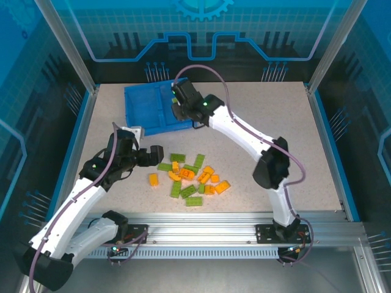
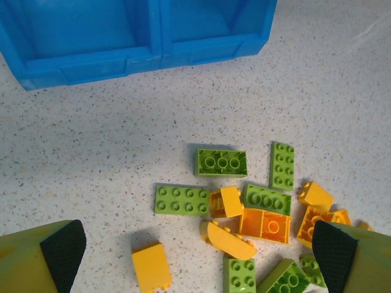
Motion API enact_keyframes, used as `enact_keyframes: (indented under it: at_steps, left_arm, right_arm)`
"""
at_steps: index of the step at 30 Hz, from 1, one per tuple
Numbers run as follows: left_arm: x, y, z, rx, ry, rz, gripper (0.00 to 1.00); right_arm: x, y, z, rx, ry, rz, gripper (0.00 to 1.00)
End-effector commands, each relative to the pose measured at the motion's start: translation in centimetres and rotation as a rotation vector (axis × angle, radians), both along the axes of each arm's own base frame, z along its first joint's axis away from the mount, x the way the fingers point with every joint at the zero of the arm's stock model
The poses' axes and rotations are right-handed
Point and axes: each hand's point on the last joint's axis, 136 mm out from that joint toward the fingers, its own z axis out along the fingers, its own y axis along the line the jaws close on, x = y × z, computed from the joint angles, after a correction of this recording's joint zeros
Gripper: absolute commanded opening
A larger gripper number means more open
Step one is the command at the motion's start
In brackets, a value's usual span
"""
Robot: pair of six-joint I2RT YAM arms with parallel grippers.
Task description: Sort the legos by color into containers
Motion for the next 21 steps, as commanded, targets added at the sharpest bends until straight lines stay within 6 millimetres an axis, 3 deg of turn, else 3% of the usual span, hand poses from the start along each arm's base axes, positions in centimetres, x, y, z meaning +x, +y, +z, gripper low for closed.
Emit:
enact_keyframes:
  at_steps: [1,7,12,14,16,21]
  left_arm:
    - [-0.2,0.1,1.2,-0.071,0.000,0.066,0.99]
    - [-0.4,0.3,0.3,-0.136,0.043,0.147,0.99]
    - [-0.9,0.4,-0.9,-0.159,0.092,0.180,0.99]
    - [-1.1,0.4,-1.5,-0.174,0.113,0.203,0.99]
    - [-1.2,0.6,-2.3,-0.203,0.140,0.250,0.99]
    - [-1.8,1.3,-4.5,-0.261,0.228,0.404,0.99]
  right_arm:
    - [3.6,0.3,-3.6,-0.086,0.008,-0.001,0.34]
    - [7.6,2.8,-7.4,-0.070,-0.006,0.035,0.35]
    - [8.5,4.0,-8.4,0.007,0.005,0.070,0.41]
    - [8.4,4.2,-8.1,0.033,0.010,0.069,0.52]
    - [8.2,4.2,-6.9,0.056,0.008,0.063,0.56]
    - [6.8,3.7,-2.2,0.111,-0.007,0.063,0.54]
